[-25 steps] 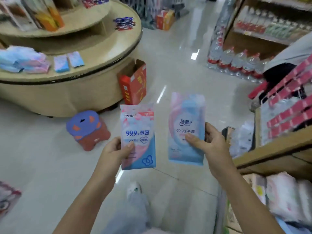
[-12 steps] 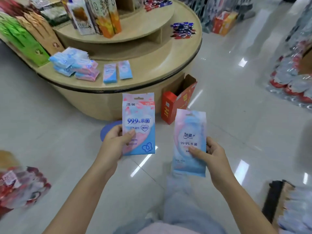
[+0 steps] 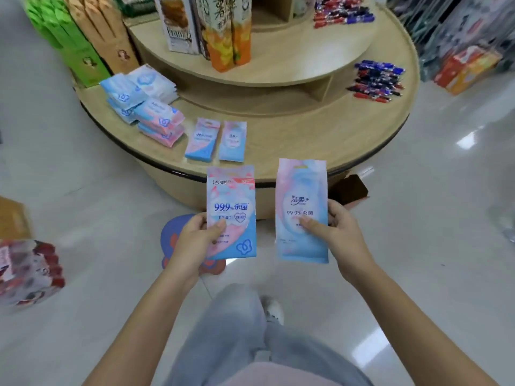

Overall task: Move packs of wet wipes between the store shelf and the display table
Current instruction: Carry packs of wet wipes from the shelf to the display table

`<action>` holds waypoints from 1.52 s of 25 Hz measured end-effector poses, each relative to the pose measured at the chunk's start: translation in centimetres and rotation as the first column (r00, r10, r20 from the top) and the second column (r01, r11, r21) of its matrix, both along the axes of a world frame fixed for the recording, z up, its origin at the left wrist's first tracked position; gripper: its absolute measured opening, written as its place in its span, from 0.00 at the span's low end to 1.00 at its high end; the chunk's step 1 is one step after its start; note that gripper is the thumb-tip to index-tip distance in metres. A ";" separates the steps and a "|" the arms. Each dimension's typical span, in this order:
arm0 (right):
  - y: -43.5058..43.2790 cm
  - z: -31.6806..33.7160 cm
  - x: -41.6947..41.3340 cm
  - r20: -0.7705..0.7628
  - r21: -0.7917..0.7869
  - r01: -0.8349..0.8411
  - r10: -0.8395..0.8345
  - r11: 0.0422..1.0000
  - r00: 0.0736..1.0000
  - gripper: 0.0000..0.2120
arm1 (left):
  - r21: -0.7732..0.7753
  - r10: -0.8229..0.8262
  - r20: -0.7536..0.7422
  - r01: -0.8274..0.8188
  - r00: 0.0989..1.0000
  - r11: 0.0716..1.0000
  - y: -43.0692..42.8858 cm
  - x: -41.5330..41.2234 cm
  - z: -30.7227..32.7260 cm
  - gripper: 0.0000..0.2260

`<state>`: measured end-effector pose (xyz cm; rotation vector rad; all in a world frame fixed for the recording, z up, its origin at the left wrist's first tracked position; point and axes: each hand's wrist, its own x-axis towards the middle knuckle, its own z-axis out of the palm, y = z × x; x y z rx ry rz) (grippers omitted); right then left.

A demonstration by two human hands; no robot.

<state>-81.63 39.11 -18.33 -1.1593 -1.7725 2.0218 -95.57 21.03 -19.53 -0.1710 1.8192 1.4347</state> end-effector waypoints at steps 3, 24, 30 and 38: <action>3.2 -1.5 -6.4 0.029 -0.033 -0.055 0.056 0.998 0.998 0.15 | -0.007 0.110 0.001 -0.110 0.994 0.994 1.8 -5.6 -2.1 0.06; 10.8 -20.2 -36.6 0.451 -0.083 -0.002 0.039 0.997 0.891 0.16 | -0.396 -0.141 -0.138 0.076 0.980 0.915 12.3 -34.1 -19.6 0.11; 10.1 -20.5 -38.0 0.627 0.207 -0.076 -0.073 0.975 0.775 0.23 | -0.631 -0.294 -0.406 -0.033 0.865 0.775 13.9 -32.8 -20.0 0.13; 9.7 -21.7 -37.7 0.628 0.084 -0.038 -0.023 0.996 0.778 0.20 | -0.625 -0.367 -0.433 0.019 0.823 0.780 13.2 -32.7 -20.6 0.09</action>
